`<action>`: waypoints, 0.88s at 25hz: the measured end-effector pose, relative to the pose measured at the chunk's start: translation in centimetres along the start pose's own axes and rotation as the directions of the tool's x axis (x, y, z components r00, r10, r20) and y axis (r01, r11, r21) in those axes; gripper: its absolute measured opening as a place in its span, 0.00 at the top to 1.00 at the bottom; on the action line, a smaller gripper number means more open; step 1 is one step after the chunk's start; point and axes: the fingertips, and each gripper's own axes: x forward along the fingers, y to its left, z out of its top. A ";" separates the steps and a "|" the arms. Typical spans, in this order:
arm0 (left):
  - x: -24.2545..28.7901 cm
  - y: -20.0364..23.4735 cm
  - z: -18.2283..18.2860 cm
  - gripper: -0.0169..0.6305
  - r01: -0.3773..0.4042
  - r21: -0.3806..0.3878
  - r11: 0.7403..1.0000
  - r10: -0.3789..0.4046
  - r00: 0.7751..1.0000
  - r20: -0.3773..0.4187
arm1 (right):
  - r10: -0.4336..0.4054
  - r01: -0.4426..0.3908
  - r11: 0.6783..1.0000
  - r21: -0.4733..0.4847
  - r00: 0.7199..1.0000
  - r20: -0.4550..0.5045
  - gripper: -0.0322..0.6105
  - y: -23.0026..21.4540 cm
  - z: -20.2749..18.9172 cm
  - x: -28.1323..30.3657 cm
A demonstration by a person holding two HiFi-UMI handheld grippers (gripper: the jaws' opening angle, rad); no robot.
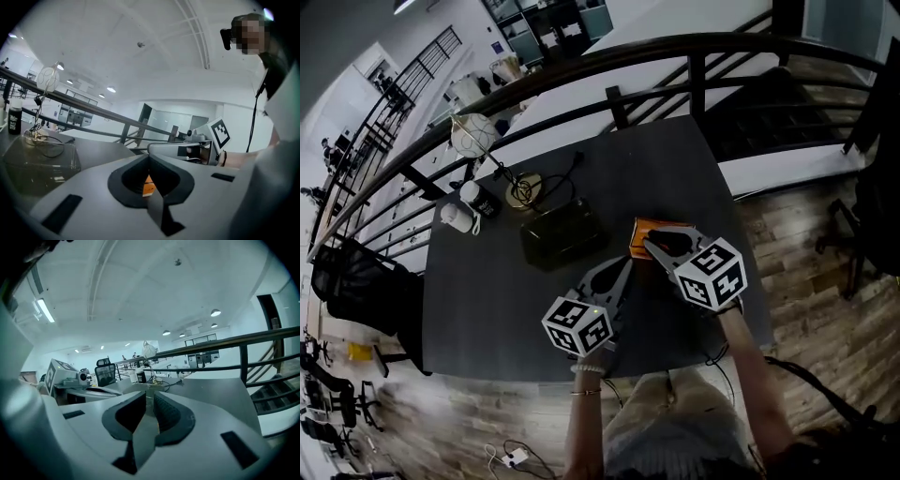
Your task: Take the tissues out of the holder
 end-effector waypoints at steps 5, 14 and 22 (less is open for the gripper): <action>-1.1 -1.5 1.5 0.96 0.029 0.050 0.998 -0.031 0.999 0.034 | -0.030 0.030 1.000 -0.005 0.995 0.090 0.91 1.8 1.8 -1.6; -2.0 -3.6 3.7 0.96 0.051 0.148 0.988 -0.061 0.996 0.064 | -0.044 0.047 0.999 -0.012 0.982 0.184 0.93 3.6 3.9 -3.3; -2.0 -4.5 5.4 0.96 0.058 0.198 0.978 -0.077 0.993 0.093 | -0.027 0.042 0.997 -0.058 0.972 0.231 0.93 4.1 5.0 -3.8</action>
